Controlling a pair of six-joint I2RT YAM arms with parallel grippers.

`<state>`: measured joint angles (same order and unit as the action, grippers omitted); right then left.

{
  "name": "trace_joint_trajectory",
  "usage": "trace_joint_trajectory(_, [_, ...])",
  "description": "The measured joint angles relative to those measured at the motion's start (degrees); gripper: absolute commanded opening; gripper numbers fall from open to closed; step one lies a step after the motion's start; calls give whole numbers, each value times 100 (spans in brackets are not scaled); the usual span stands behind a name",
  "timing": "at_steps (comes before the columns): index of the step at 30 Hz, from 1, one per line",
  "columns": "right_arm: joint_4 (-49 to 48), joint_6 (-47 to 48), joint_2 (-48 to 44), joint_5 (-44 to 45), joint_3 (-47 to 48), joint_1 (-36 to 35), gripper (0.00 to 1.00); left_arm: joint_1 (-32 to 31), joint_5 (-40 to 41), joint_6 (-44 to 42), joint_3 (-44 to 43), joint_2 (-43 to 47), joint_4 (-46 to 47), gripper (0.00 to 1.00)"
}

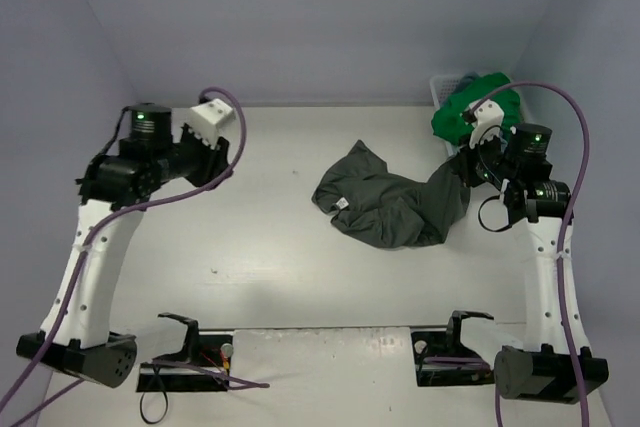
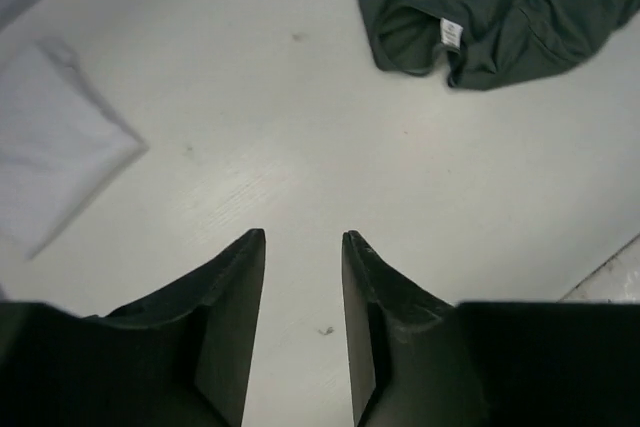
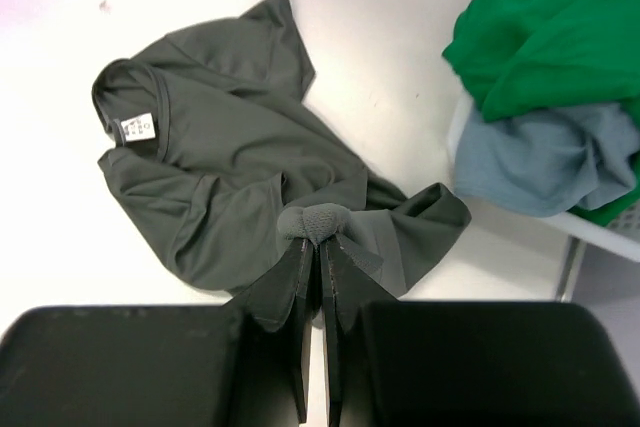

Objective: Fold and stack the t-shirts
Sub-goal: Flatten out the tshirt

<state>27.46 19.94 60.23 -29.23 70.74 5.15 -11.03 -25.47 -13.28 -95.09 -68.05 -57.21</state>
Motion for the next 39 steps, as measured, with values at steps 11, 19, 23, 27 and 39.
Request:
trace_joint_trajectory(11, [-66,22,514,190,-39,0,0,-2706,343,2,1237,-1132,1515,52])
trace_joint_trajectory(19, [-111,-70,796,905,323,9,0,-3980,966,35,907,-2426,2697,55])
trace_joint_trajectory(23, [-157,-114,793,1110,446,13,0,-4564,1237,-4,907,-3045,3193,55])
trace_joint_trajectory(27, [-179,-175,785,1237,457,20,0,-4970,1368,-61,907,-3777,3648,56])
trace_joint_trajectory(39, [-175,-192,511,1224,358,57,0,-4822,2159,-474,374,-5403,4382,56])
